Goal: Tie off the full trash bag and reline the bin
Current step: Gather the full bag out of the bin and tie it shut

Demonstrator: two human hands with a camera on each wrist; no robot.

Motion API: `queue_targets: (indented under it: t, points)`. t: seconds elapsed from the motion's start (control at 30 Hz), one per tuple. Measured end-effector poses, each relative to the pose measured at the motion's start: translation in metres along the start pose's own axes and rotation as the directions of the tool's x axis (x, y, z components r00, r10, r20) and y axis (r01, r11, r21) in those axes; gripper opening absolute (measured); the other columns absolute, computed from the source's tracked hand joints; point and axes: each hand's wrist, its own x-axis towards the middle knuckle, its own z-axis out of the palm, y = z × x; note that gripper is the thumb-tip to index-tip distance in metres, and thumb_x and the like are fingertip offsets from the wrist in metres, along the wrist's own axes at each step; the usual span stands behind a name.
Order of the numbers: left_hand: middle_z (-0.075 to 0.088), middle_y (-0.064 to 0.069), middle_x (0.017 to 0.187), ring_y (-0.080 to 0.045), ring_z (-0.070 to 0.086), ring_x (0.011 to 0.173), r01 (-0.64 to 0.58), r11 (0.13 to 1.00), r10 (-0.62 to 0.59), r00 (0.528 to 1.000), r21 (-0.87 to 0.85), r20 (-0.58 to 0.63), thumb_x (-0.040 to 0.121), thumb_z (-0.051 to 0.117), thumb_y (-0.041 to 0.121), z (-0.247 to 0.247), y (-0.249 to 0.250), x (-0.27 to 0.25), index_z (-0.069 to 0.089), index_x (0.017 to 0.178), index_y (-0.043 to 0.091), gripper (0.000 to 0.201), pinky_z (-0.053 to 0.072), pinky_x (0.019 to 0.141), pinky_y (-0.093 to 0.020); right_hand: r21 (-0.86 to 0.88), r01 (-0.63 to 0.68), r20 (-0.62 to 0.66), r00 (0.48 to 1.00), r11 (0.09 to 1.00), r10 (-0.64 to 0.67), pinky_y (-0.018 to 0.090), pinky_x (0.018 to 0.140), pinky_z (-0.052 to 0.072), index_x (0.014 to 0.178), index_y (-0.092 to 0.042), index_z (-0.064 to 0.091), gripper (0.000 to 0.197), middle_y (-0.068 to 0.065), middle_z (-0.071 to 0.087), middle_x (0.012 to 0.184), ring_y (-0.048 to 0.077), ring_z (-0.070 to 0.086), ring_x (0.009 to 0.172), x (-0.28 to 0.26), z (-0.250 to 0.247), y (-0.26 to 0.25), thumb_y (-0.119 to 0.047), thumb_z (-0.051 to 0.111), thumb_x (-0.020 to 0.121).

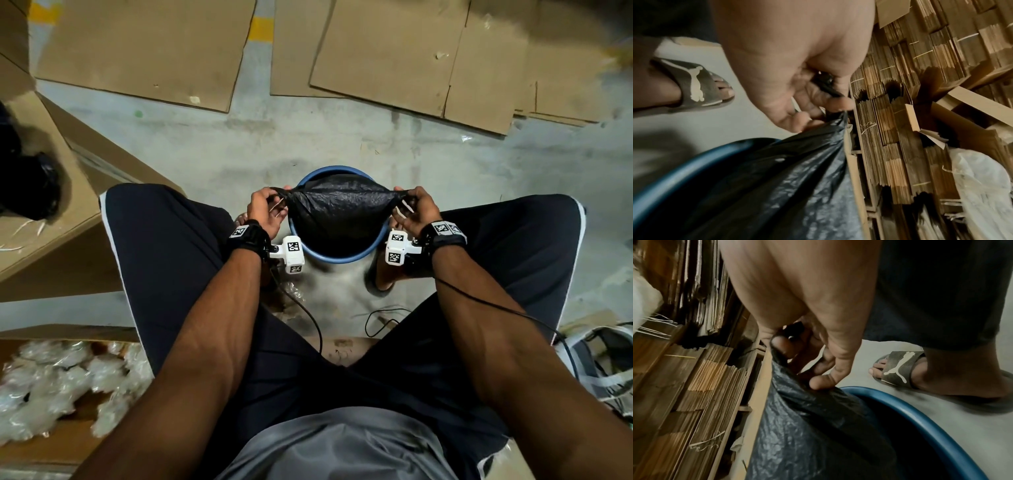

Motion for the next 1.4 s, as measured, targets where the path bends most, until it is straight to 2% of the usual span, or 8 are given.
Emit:
queue_targets:
  t: [0.33,0.43,0.57,0.7,0.9,1.03,1.23,1.4]
  points:
    - [0.076,-0.006,0.107,-0.012,0.069,0.097,-0.065,0.997,0.057,0.987,0.050,0.153,0.081,0.044,-0.017,-0.007,-0.009,-0.004,0.068,0.100,-0.005,0.033,0.055,0.086,-0.017,-0.065,0.113,0.076,0.991,0.991,-0.108,0.038,0.092,0.057,0.079,0.002,0.061,0.023,0.013,0.074,0.107,0.030,0.066,0.103,-0.005,-0.002,0.006,0.015,0.042,0.075]
    - [0.073,-0.007,0.108,-0.012,0.067,0.088,-0.209,0.930,0.169,0.973,0.302,0.154,0.079,0.047,-0.026,-0.004,-0.015,0.001,0.065,0.121,-0.009,0.049,0.055,0.085,-0.017,-0.253,0.219,0.050,0.976,0.942,-0.213,0.032,0.070,0.052,0.086,0.001,0.075,0.042,0.012,0.077,0.092,0.032,0.069,0.094,0.005,-0.003,0.015,0.019,0.040,0.073]
    - [0.071,0.001,0.094,-0.018,0.066,0.089,-0.446,0.524,0.436,0.872,0.726,0.221,0.081,0.056,-0.015,-0.004,-0.017,-0.001,0.076,0.114,0.008,0.045,0.047,0.082,-0.010,-0.681,0.442,0.099,0.845,0.583,-0.525,0.024,0.085,0.057,0.094,-0.016,0.083,0.046,0.006,0.077,0.096,0.022,0.072,0.096,0.018,-0.014,0.023,0.010,0.057,0.065]
    - [0.065,-0.006,0.118,-0.020,0.065,0.096,-0.475,0.097,0.493,0.786,0.875,0.372,0.079,0.065,-0.010,-0.006,-0.015,0.000,0.077,0.113,0.010,0.041,0.045,0.082,-0.013,-0.827,0.514,0.266,0.714,0.227,-0.647,0.020,0.083,0.051,0.094,-0.016,0.082,0.039,0.007,0.073,0.095,0.020,0.067,0.093,0.015,-0.013,0.023,0.010,0.070,0.067]
    - [0.064,-0.002,0.099,0.011,0.060,0.063,-0.398,-0.015,0.437,0.822,0.917,0.364,0.087,0.053,-0.009,-0.004,-0.009,-0.010,0.070,0.105,0.002,0.027,0.036,0.055,0.001,-0.864,0.504,0.405,0.693,-0.001,-0.596,0.036,0.080,0.056,0.099,-0.014,0.080,0.016,0.011,0.071,0.096,0.031,0.068,0.089,0.008,-0.015,0.020,-0.011,0.073,0.084]
    - [0.059,-0.003,0.098,-0.010,0.068,0.090,-0.413,-0.131,0.430,0.796,0.901,0.427,0.084,0.055,-0.005,-0.002,-0.009,-0.014,0.067,0.086,0.018,0.026,0.053,0.066,-0.020,-0.904,0.428,0.353,0.733,-0.009,-0.581,0.039,0.076,0.057,0.098,-0.011,0.075,0.015,0.017,0.070,0.096,0.039,0.068,0.088,0.000,-0.009,0.019,-0.019,0.064,0.091]
    - [0.056,-0.018,0.113,-0.037,0.049,0.116,-0.210,-0.342,0.447,0.821,0.916,0.355,0.085,0.053,0.019,0.006,-0.016,-0.025,0.070,0.106,0.011,0.029,0.051,0.087,-0.047,-0.955,0.287,0.203,0.818,0.076,-0.538,0.030,0.063,0.043,0.079,-0.001,0.073,0.023,0.025,0.064,0.076,0.043,0.064,0.073,-0.004,-0.003,0.023,-0.015,0.055,0.078]
    - [0.049,-0.014,0.121,-0.041,0.046,0.119,-0.022,-0.177,0.415,0.905,0.984,0.095,0.069,0.051,0.032,0.017,-0.016,-0.035,0.073,0.102,0.019,0.042,0.042,0.098,-0.054,-0.955,0.144,0.020,0.903,0.260,-0.428,0.037,0.073,0.047,0.092,0.014,0.070,0.031,0.033,0.069,0.096,0.044,0.064,0.089,0.005,0.003,0.019,-0.011,0.054,0.083]
